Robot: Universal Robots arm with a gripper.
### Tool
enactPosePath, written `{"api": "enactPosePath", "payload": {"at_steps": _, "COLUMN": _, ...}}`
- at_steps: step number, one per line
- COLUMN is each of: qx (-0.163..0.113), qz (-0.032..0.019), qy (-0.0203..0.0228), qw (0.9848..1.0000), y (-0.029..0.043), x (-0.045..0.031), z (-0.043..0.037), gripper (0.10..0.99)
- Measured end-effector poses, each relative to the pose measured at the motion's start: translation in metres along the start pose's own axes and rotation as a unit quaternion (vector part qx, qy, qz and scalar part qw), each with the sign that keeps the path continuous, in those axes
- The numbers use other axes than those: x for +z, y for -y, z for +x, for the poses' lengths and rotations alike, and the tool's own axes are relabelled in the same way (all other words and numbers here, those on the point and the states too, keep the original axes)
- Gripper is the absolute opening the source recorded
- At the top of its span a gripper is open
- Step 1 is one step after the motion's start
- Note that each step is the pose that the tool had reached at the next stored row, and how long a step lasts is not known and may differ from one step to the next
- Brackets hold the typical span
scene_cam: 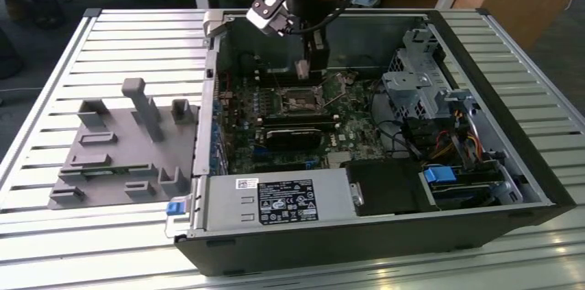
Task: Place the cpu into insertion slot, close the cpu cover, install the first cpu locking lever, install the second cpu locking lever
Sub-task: 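Place the cpu into insertion slot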
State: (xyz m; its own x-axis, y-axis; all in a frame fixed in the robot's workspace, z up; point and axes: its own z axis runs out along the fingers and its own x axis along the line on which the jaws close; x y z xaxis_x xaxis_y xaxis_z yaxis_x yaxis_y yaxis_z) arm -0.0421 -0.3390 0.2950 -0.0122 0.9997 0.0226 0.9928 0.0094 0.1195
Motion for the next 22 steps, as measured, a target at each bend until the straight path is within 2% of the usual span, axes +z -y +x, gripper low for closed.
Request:
{"api": "enactPosePath", "payload": {"at_steps": 6, "qx": 0.002, "qz": 0.0004, "qy": 0.0028, "qw": 1.0, "y": 0.0012, "x": 0.0109, "z": 0.0032, "gripper": 0.525}}
{"api": "enactPosePath", "payload": {"at_steps": 9, "qx": 0.002, "qz": 0.0005, "qy": 0.0082, "qw": 1.0, "y": 0.0018, "x": 0.0149, "z": 0.003, "gripper": 0.525}}
{"api": "enactPosePath", "payload": {"at_steps": 12, "qx": 0.002, "qz": 0.0006, "qy": 0.0112, "qw": 0.9999, "y": 0.0026, "x": 0.0202, "z": 0.0044, "gripper": 0.525}}
{"api": "enactPosePath", "payload": {"at_steps": 16, "qx": 0.014, "qz": 0.0004, "qy": 0.0129, "qw": 0.9998, "y": 0.0035, "x": 0.0276, "z": 0.007, "gripper": 0.525}}
{"api": "enactPosePath", "payload": {"at_steps": 22, "qx": 0.01, "qz": 0.0004, "qy": 0.0125, "qw": 0.9999, "y": 0.009, "x": 0.0379, "z": 0.0085, "gripper": 0.525}}
